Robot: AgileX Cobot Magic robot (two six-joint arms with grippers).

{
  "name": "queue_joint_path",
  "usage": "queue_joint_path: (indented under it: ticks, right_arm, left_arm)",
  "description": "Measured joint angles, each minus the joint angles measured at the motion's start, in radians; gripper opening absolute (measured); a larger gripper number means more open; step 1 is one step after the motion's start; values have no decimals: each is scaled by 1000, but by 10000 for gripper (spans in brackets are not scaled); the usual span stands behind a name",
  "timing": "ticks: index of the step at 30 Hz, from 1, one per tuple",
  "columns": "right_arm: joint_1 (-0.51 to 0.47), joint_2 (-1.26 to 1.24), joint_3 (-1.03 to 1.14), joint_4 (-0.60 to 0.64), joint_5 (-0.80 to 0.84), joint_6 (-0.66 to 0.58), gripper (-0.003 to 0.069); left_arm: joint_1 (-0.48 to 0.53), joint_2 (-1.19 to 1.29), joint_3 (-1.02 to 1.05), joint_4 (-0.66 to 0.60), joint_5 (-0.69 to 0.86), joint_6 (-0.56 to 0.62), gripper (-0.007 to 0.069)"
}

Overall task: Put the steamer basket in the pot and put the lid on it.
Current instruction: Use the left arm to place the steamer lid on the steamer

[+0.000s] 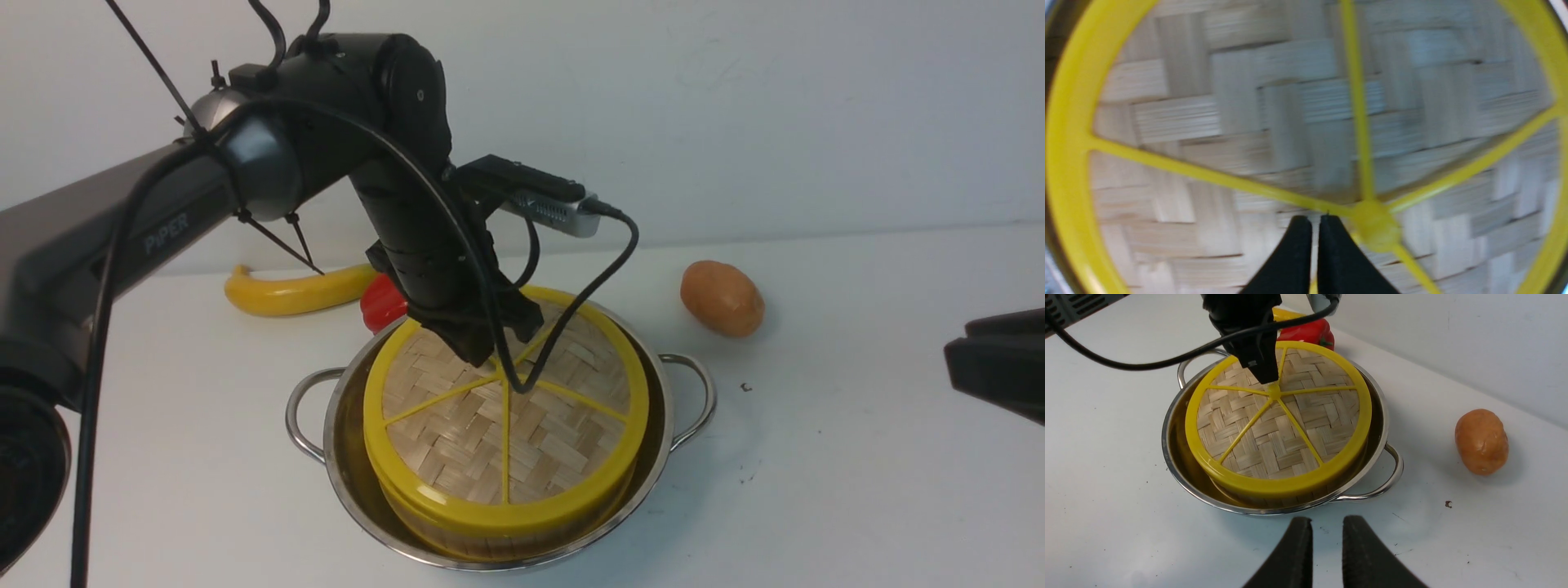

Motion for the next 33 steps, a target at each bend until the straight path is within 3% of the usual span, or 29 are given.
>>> queue_joint_path:
  ticks: [14, 22, 33]
  right_arm:
    - [0, 0, 0, 21, 14, -8, 104]
    - [0, 0, 0, 24, 16, -8, 104]
    - [0, 0, 0, 29, 19, -9, 108]
  left_arm:
    - [0, 33, 0, 65, -25, -19, 17]
    - [0, 34, -1, 183, -30, -52, 17]
    - [1, 37, -10, 138, -66, -45, 17]
